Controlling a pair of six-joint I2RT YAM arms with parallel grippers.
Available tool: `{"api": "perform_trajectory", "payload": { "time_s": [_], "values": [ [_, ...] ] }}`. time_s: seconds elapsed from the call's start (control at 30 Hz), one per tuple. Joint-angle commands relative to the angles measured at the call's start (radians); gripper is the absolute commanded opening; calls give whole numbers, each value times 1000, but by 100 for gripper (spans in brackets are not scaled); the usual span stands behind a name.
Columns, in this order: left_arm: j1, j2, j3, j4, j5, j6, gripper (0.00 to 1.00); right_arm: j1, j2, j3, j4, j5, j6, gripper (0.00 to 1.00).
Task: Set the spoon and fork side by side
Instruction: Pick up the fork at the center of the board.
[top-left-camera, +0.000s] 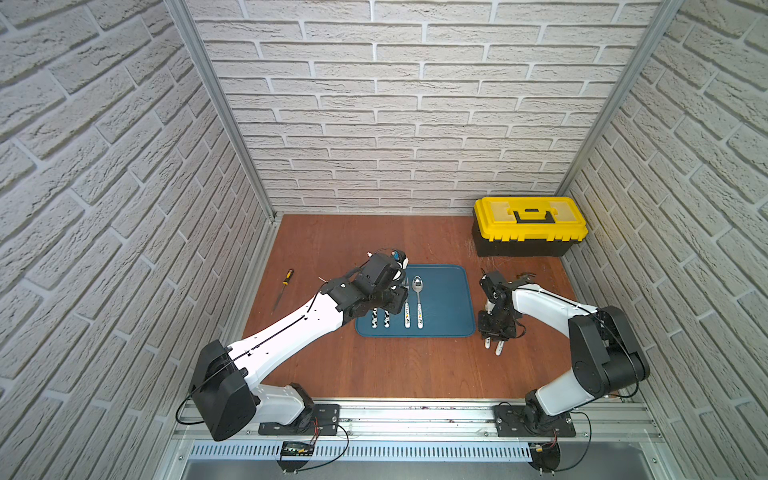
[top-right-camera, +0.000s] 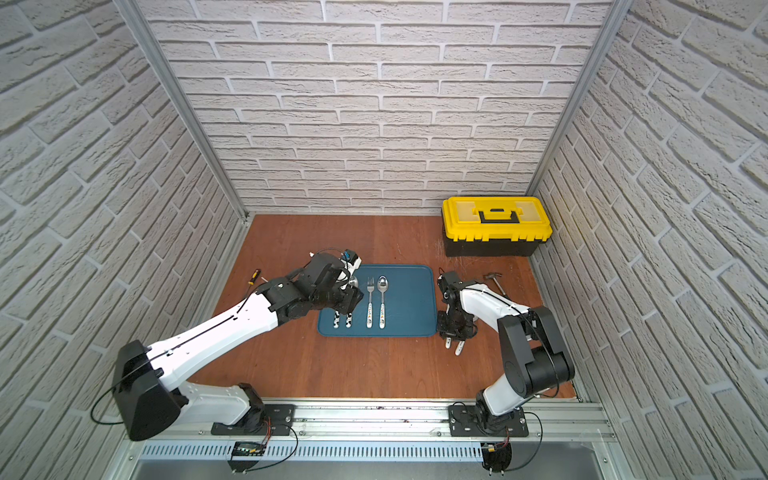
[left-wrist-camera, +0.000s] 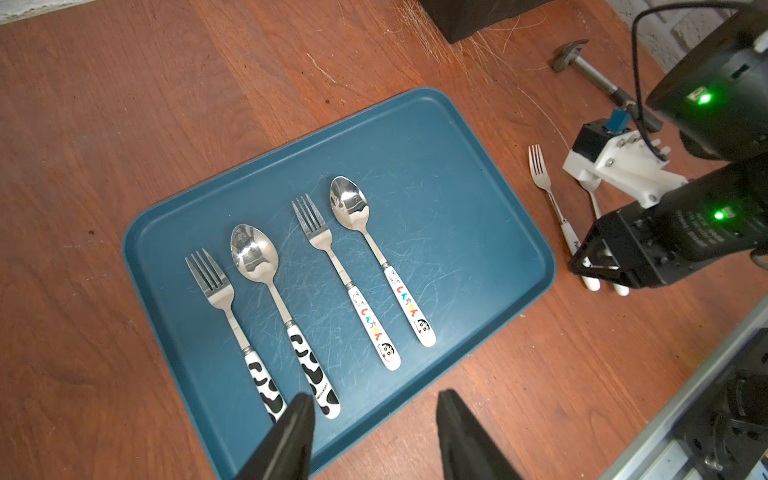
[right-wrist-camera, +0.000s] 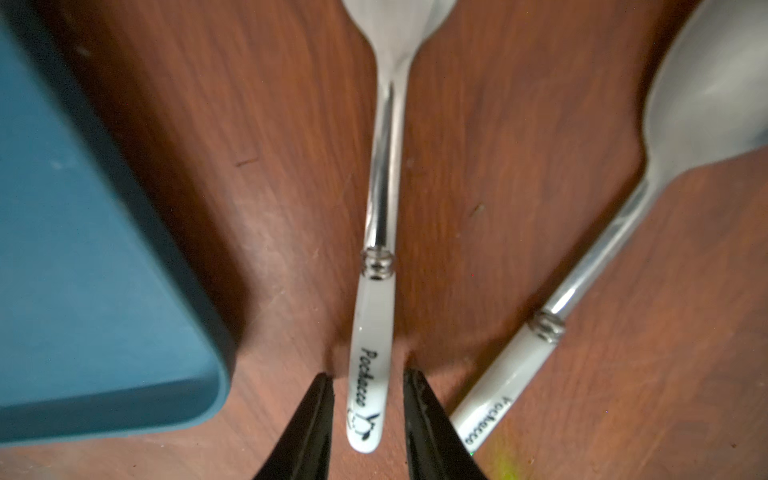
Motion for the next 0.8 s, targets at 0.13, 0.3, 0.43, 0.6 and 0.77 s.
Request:
{"api": "perform_trajectory", "payload": {
  "time_s": [0.13, 0.3, 0.43, 0.6, 0.77],
  "values": [
    [4, 18, -8, 51, 26, -18, 53, 5, 18, -52, 31, 13, 28, 19],
    [6, 20, -9, 48, 23, -20, 53, 8, 35, -60, 57, 3, 34, 8],
    [4, 18, -11, 45, 23, -20, 53, 9, 25, -49, 55, 8, 34, 3],
    [5, 22, -11, 48, 24, -21, 53, 11, -34, -36, 39, 15, 35, 4],
    [6, 35, -9, 61, 33, -26, 52, 13, -77, -31, 24, 22, 36, 5]
  ]
}}
